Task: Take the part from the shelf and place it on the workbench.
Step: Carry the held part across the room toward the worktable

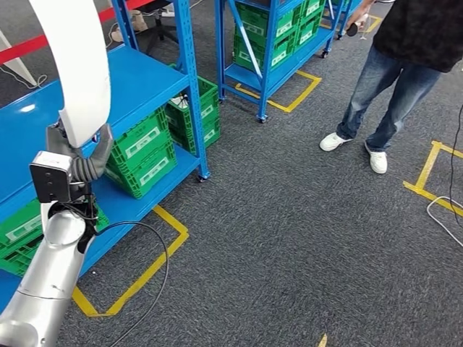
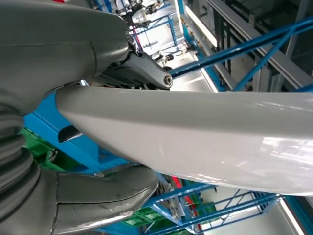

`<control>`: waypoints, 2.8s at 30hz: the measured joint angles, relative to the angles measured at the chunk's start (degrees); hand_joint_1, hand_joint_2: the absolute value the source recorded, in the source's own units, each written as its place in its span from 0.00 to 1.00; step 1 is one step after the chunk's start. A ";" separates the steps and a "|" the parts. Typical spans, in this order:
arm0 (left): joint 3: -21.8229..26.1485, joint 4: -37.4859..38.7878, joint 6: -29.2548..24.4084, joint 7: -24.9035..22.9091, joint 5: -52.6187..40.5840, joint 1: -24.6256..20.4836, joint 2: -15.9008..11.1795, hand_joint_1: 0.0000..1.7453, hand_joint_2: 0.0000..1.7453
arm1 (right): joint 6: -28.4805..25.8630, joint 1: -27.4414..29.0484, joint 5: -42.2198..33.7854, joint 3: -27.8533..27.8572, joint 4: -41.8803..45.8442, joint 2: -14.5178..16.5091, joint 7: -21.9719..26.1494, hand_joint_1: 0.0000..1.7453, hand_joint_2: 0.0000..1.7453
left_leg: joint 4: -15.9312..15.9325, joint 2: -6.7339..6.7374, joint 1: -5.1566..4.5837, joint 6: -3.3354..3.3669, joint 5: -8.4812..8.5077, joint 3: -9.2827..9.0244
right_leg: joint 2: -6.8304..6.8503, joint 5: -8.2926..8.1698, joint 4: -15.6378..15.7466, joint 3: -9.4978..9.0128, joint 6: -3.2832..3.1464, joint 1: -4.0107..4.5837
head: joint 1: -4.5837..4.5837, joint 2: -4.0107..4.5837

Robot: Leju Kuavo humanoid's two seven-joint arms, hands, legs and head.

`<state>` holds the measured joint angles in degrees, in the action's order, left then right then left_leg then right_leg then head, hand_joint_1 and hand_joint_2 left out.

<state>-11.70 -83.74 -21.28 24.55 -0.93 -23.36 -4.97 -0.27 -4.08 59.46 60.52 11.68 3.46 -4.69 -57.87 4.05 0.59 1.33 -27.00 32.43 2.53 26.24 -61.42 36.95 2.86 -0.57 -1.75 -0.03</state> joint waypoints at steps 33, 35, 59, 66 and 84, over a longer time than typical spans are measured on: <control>1.34 -2.33 1.74 -0.76 -1.24 0.02 -1.45 1.00 1.00 | 7.21 0.26 0.39 2.30 -0.12 0.46 -17.31 0.00 1.00 | 0.07 1.44 -0.72 -0.80 -0.70 -0.77 | 0.70 -0.50 3.50 -2.03 -0.90 0.15 | 0.22 0.01; 1.31 -2.41 1.72 -0.77 -1.32 0.01 -1.26 1.00 1.00 | 7.40 0.39 0.21 2.55 -0.13 0.64 -18.45 0.00 1.00 | -0.05 1.89 -0.55 -1.38 -1.06 -1.02 | -0.54 -0.62 3.57 -1.91 -1.83 0.12 | 0.37 0.01; 0.28 -2.25 2.36 -0.90 -0.61 -0.98 0.08 1.00 1.00 | 9.25 -0.22 -2.11 4.81 -0.20 1.17 -15.38 0.00 1.00 | 0.37 -1.12 0.07 0.28 -0.01 -0.28 | -2.11 2.34 -8.01 5.16 0.12 -0.37 | 0.28 0.00; 0.19 -2.24 2.24 -0.85 -0.55 -0.90 -0.07 1.00 1.00 | 9.22 0.01 -1.66 4.81 -0.19 1.25 -14.23 0.00 1.00 | -0.24 1.34 -0.36 -1.62 -1.26 -0.84 | -0.99 -0.95 3.35 -1.30 -2.06 0.20 | 0.59 0.01; 0.26 -2.20 2.28 -0.84 -0.57 -0.52 -0.41 1.00 1.00 | 9.26 0.24 -1.40 4.81 -0.25 1.58 -13.52 0.00 1.00 | 0.56 -5.04 -0.05 0.31 0.27 -0.30 | -5.00 1.44 -2.30 2.71 -1.01 0.18 | 0.65 0.01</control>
<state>-11.44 -85.94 -18.99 23.71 -1.51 -23.88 -5.38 8.98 -3.84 58.06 65.33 11.43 5.05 -18.21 -57.31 -1.00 0.54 1.64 -26.73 32.12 -2.47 27.67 -63.72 39.66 1.85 -0.39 -1.10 -0.02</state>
